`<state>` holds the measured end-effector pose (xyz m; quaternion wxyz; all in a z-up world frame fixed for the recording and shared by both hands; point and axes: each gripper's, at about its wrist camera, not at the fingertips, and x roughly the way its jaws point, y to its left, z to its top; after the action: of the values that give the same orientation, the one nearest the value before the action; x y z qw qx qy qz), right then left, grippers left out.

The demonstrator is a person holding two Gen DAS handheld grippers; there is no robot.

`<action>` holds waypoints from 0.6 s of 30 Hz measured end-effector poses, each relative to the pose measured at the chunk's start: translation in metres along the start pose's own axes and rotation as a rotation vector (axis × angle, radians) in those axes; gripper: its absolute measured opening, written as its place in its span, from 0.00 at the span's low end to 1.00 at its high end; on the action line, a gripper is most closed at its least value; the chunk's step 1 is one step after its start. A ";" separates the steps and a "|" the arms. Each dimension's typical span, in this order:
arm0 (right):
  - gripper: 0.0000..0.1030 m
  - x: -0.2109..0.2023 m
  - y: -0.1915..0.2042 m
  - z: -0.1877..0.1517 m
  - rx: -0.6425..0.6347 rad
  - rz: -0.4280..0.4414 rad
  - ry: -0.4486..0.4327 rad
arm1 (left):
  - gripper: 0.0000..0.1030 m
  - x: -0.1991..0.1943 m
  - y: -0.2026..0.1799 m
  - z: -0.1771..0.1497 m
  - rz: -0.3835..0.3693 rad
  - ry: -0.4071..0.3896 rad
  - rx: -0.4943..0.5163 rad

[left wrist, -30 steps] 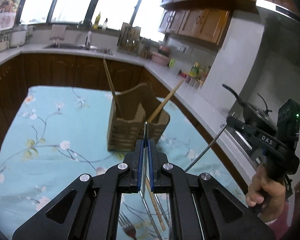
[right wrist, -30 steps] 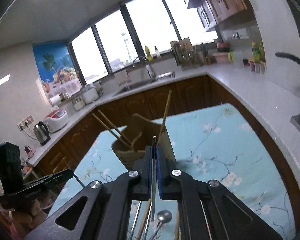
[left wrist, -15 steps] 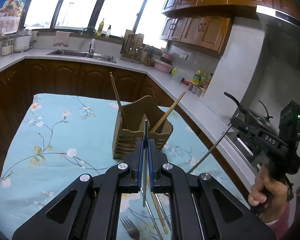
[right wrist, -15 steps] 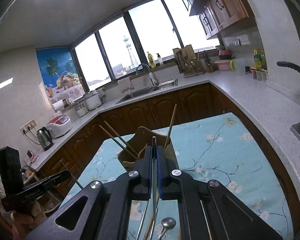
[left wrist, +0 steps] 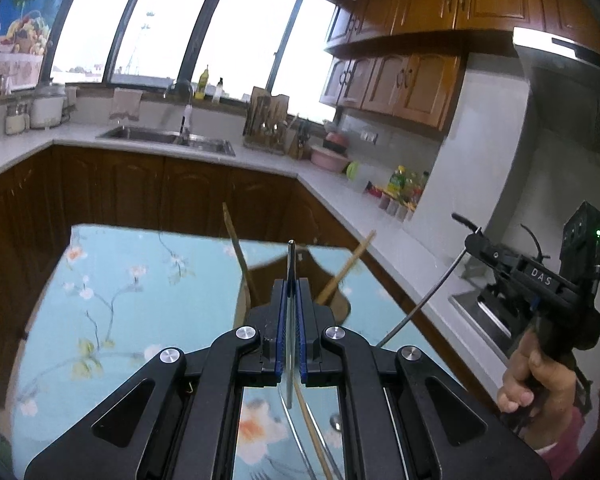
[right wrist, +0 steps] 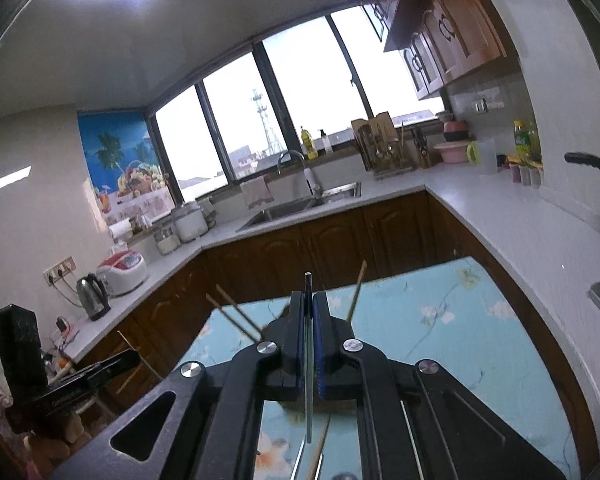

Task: Organize utensils
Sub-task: 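Lift both metal chopsticks and lower them into the wooden holder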

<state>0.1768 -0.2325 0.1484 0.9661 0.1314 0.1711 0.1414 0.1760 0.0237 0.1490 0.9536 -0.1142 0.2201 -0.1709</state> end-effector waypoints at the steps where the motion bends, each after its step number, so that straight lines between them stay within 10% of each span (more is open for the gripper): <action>1: 0.04 0.002 0.001 0.005 -0.002 -0.001 -0.011 | 0.03 0.001 0.000 0.008 0.001 -0.013 0.001; 18: 0.04 0.078 -0.017 0.029 0.022 -0.075 -0.039 | 0.03 0.082 0.031 0.041 0.062 -0.086 -0.086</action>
<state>0.2620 -0.2298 0.1465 0.9724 0.1382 0.1588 0.1008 0.2724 0.0274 0.1442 0.9612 -0.1553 0.1896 -0.1267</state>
